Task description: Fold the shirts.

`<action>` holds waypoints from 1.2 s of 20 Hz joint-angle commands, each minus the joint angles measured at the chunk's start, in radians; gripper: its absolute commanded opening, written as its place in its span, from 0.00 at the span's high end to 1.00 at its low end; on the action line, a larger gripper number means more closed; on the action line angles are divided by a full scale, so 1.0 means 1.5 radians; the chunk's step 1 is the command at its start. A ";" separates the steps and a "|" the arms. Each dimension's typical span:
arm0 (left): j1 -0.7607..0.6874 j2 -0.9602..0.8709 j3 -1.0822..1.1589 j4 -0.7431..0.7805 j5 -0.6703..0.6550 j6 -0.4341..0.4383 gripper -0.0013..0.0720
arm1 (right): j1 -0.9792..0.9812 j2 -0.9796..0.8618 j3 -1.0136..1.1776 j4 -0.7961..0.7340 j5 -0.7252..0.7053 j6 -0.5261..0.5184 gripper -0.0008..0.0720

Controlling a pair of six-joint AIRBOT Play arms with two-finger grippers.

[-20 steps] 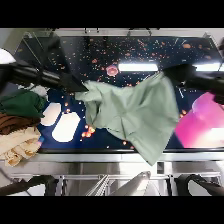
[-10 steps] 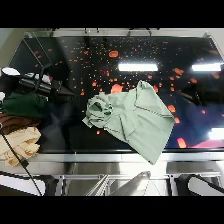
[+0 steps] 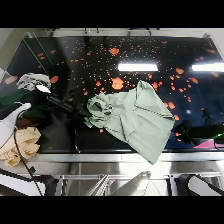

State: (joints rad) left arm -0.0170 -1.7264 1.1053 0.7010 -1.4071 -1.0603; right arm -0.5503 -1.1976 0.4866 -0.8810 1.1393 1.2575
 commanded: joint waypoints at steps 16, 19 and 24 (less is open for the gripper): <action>-0.007 0.079 0.184 -0.309 -0.302 0.004 0.98 | -0.004 0.186 0.215 0.346 0.179 -0.103 0.96; 0.031 0.201 0.234 -0.491 -0.301 0.003 0.98 | -0.049 0.274 0.341 0.621 0.213 -0.126 0.96; 0.112 0.388 0.360 -0.643 -0.278 -0.001 0.98 | -0.072 0.381 0.474 0.822 0.132 -0.185 0.96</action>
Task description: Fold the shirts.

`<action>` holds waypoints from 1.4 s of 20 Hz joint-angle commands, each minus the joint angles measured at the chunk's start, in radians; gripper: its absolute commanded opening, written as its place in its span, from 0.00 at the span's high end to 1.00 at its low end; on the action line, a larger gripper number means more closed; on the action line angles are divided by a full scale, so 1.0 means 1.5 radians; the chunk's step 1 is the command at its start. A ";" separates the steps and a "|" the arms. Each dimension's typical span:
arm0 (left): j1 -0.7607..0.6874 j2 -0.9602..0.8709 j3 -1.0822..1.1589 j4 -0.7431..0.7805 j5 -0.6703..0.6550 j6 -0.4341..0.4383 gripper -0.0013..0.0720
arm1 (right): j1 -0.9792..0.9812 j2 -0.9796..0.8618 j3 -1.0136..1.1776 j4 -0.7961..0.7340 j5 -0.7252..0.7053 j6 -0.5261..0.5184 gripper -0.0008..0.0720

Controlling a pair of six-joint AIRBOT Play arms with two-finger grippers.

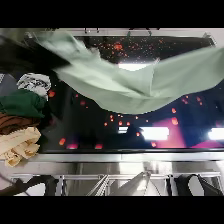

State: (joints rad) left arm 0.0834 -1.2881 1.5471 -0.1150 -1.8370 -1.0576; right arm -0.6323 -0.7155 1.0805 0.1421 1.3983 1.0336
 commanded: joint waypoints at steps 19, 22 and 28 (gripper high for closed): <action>0.002 -0.055 -0.323 0.373 0.212 0.002 0.52 | 0.220 -0.197 -0.089 -0.522 -0.127 0.144 0.33; -0.080 -0.129 -0.367 0.374 0.236 0.018 0.52 | 0.168 -0.233 -0.089 -0.619 -0.138 0.150 0.30; -0.235 -0.294 -0.365 0.379 0.311 0.019 0.52 | 0.096 -0.293 -0.131 -0.718 -0.124 0.178 0.29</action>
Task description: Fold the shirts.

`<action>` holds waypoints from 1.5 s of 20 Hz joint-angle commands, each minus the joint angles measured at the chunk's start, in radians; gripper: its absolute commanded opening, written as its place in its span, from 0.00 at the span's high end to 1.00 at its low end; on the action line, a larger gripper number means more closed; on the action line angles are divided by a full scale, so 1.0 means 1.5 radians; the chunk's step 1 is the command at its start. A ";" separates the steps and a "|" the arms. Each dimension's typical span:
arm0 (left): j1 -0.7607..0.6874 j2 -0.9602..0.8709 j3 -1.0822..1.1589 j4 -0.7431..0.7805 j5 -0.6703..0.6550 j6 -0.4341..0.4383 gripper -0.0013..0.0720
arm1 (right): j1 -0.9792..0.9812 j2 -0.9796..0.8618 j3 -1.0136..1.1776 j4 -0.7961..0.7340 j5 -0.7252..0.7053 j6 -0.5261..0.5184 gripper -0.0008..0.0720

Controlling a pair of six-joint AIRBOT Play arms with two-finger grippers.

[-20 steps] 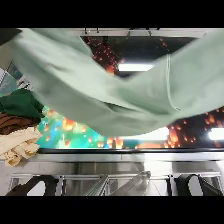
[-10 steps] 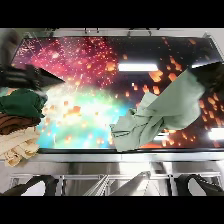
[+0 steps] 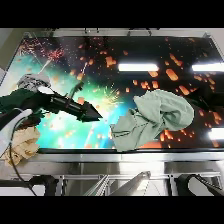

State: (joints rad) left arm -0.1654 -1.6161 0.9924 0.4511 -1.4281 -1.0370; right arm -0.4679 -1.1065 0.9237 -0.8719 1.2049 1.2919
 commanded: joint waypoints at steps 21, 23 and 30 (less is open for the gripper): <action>-0.197 -0.213 0.414 0.116 -0.100 -0.139 0.95 | 0.164 -0.173 0.020 0.346 0.150 -0.236 0.96; -0.167 -0.131 0.441 0.072 -0.120 -0.129 0.95 | 0.110 -0.100 0.065 0.465 0.203 -0.236 0.96; -0.005 0.197 0.600 0.031 -0.136 -0.124 0.95 | -0.097 0.202 0.150 0.755 0.155 -0.245 0.96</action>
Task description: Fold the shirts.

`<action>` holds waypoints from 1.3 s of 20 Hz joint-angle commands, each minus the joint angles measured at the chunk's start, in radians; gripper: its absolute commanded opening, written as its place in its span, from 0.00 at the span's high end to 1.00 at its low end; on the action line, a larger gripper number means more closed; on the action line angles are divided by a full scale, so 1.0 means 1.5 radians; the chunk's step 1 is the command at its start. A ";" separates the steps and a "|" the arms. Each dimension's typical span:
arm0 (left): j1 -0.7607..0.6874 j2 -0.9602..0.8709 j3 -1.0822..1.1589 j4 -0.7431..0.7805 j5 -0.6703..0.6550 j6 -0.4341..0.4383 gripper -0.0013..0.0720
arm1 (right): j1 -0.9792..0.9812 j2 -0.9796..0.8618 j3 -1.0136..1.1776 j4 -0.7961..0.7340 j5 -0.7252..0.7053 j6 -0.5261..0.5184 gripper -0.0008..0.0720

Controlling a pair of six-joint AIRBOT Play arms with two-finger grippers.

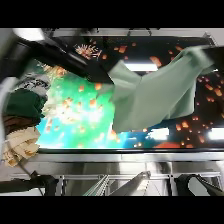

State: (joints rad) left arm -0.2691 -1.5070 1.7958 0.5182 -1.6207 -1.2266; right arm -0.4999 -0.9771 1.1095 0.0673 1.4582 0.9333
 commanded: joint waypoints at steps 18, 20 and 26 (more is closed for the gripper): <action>0.169 0.069 0.076 0.108 0.126 0.109 0.95 | 0.167 0.124 -0.130 -0.174 -0.355 -0.117 0.96; 0.137 -0.030 0.076 0.154 0.140 0.109 0.95 | 0.239 -0.002 -0.139 -0.236 -0.445 -0.117 0.95; 0.200 -0.218 0.191 0.144 0.132 0.001 0.00 | 0.172 -0.241 0.001 -0.244 -0.369 -0.098 0.27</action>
State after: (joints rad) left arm -0.0170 -1.7203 2.0052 0.7238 -1.3933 -1.1343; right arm -0.1989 -1.2121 1.0313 -0.2661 0.8131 0.7658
